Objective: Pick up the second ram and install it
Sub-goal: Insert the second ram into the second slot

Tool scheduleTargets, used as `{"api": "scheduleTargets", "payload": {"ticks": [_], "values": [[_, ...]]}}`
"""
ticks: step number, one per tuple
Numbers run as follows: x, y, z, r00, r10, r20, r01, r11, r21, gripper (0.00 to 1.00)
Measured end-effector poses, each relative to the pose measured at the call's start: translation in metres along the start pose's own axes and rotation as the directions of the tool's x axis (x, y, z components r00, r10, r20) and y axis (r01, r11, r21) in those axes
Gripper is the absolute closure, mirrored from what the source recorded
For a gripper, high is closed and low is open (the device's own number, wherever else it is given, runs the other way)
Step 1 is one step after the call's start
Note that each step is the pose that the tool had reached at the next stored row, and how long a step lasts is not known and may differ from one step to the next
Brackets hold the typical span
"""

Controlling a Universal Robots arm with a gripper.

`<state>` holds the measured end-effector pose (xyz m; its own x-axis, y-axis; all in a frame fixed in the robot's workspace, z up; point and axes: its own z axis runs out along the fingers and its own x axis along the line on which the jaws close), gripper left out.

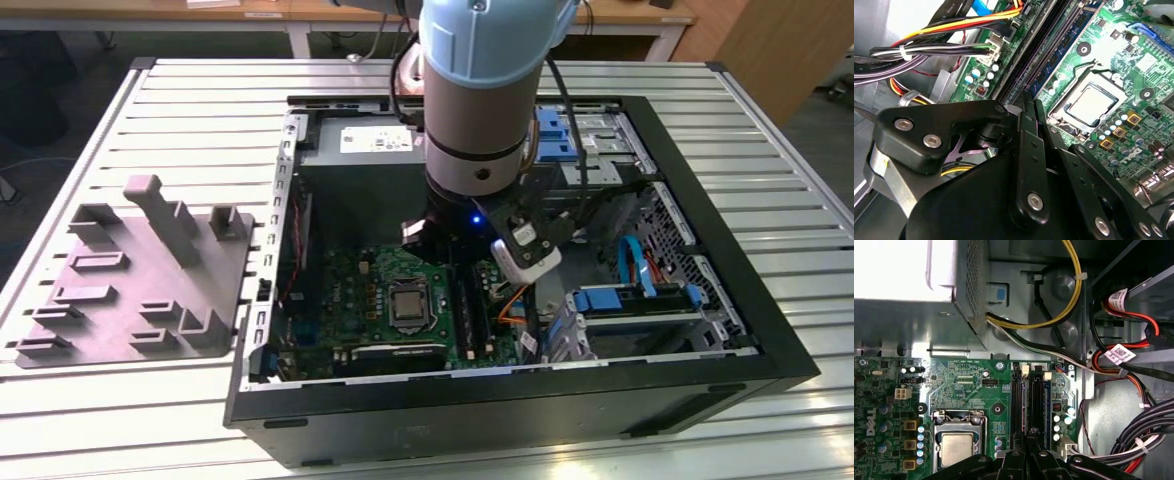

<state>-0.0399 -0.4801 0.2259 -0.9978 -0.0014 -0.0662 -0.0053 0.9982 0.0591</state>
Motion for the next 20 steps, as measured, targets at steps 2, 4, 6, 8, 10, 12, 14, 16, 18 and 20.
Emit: {"api": "scheduleTargets", "payload": {"ticks": [2,4,6,8,10,12,14,16,18,20], "values": [[0.0000,0.0000,0.0003,1.0000,0.000,0.0001,0.000,1.0000,-0.0003,0.87],[0.0000,0.0000,0.0014,1.0000,0.000,0.0003,0.000,1.0000,-0.0008,0.87],[0.0001,-0.0001,0.0014,1.0000,0.000,0.0001,0.000,1.0000,-0.0002,0.87],[0.0001,-0.0001,0.0015,1.0000,0.000,0.0001,0.000,1.0000,-0.0001,0.87],[0.0001,-0.0001,0.0020,1.0000,0.000,0.0002,0.000,1.0000,-0.0004,0.87],[0.0001,-0.0001,0.0021,1.0000,0.000,0.0001,0.000,1.0000,-0.0003,0.87],[0.0001,-0.0001,0.0022,1.0000,0.000,0.0001,0.000,1.0000,-0.0002,0.87],[0.0002,-0.0002,0.0037,1.0000,0.000,0.0001,0.000,1.0000,-0.0003,0.87],[0.0002,-0.0002,0.0037,1.0000,0.000,0.0000,0.000,1.0000,-0.0001,0.87],[0.0002,-0.0002,0.0038,1.0000,0.000,0.0001,0.000,1.0000,-0.0003,0.87]]}}
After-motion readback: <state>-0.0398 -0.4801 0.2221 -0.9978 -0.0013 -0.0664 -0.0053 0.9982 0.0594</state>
